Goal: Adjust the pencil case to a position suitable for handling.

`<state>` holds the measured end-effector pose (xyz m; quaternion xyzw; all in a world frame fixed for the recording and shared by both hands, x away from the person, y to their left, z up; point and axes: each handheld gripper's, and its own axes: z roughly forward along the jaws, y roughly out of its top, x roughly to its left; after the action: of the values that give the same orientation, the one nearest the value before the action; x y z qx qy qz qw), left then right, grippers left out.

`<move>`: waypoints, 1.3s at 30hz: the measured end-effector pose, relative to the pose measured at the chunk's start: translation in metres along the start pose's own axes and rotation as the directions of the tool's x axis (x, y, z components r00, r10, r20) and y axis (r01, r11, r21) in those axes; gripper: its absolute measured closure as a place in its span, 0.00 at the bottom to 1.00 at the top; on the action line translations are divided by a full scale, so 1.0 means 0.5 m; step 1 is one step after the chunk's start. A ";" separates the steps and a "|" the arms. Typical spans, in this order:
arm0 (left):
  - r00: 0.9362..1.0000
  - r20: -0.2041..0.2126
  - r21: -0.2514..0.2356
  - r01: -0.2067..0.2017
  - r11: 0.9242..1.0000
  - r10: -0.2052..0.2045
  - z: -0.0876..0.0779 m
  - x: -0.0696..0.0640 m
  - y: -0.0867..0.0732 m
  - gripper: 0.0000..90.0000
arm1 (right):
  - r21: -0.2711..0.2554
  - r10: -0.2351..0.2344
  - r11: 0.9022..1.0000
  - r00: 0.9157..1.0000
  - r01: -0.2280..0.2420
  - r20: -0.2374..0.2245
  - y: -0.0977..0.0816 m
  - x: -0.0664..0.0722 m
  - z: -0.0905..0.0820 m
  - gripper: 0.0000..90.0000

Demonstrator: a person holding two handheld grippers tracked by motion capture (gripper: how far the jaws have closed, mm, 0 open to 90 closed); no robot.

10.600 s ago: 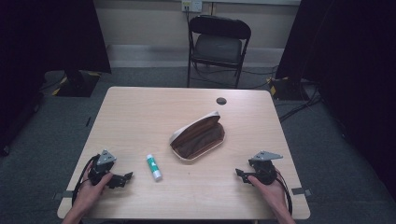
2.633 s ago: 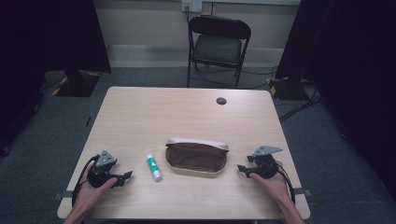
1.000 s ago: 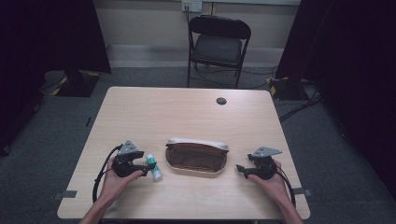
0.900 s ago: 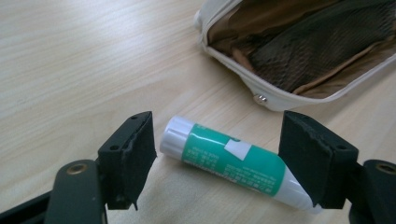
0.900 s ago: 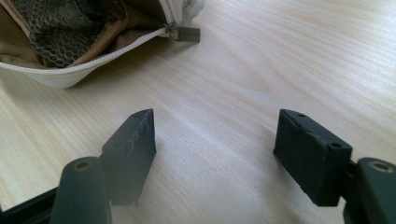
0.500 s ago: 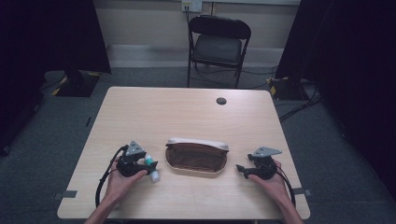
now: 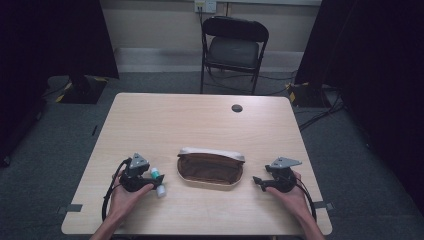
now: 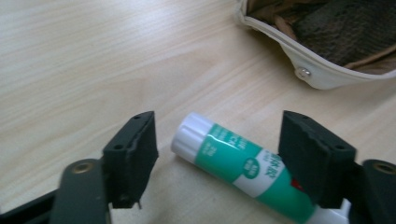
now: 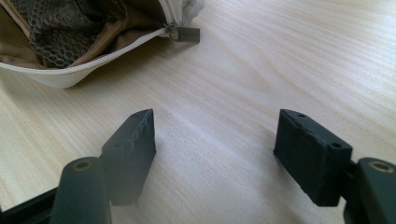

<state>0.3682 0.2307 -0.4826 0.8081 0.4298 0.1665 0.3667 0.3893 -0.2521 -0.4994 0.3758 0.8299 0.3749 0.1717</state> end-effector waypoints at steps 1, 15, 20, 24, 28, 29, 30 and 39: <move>1.000 -0.002 0.006 -0.003 1.000 0.003 -0.002 -0.002 -0.001 0.34 | 0.000 0.000 1.000 1.000 0.000 0.000 0.000 0.000 0.000 0.31; 0.997 0.018 0.066 -0.078 0.995 0.077 0.003 -0.005 -0.011 0.62 | 0.000 0.001 1.000 1.000 -0.001 0.001 0.000 0.000 0.000 0.31; 0.991 0.062 0.084 -0.126 0.988 0.121 0.005 -0.012 -0.006 0.73 | -0.001 0.000 1.000 1.000 0.000 0.001 0.000 0.000 0.000 0.31; 0.986 0.099 0.085 -0.143 0.986 0.134 0.008 -0.012 -0.003 0.73 | -0.001 0.001 1.000 1.000 -0.001 0.000 0.000 0.001 0.000 0.31; 0.986 0.140 0.081 -0.106 0.991 0.094 0.008 -0.006 -0.004 0.69 | -0.001 0.001 1.000 1.000 -0.001 0.002 0.000 0.001 0.000 0.31; 0.986 0.140 0.081 -0.106 0.991 0.094 0.008 -0.006 -0.004 0.70 | -0.001 0.001 1.000 1.000 -0.001 0.002 0.000 0.001 0.000 0.31; 0.984 0.150 0.077 -0.106 0.991 0.093 0.006 -0.006 -0.004 0.71 | 0.001 0.003 1.000 1.000 -0.003 0.004 0.000 0.001 0.000 0.31; 0.983 0.164 0.075 -0.098 0.992 0.085 -0.004 -0.007 -0.002 0.62 | 0.001 0.005 1.000 1.000 -0.005 0.004 0.000 0.001 0.000 0.31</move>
<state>0.3644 0.2289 -0.4815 0.8523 0.3679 0.0998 0.3583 0.3889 -0.2516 -0.4992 0.3787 0.8289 0.3740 0.1725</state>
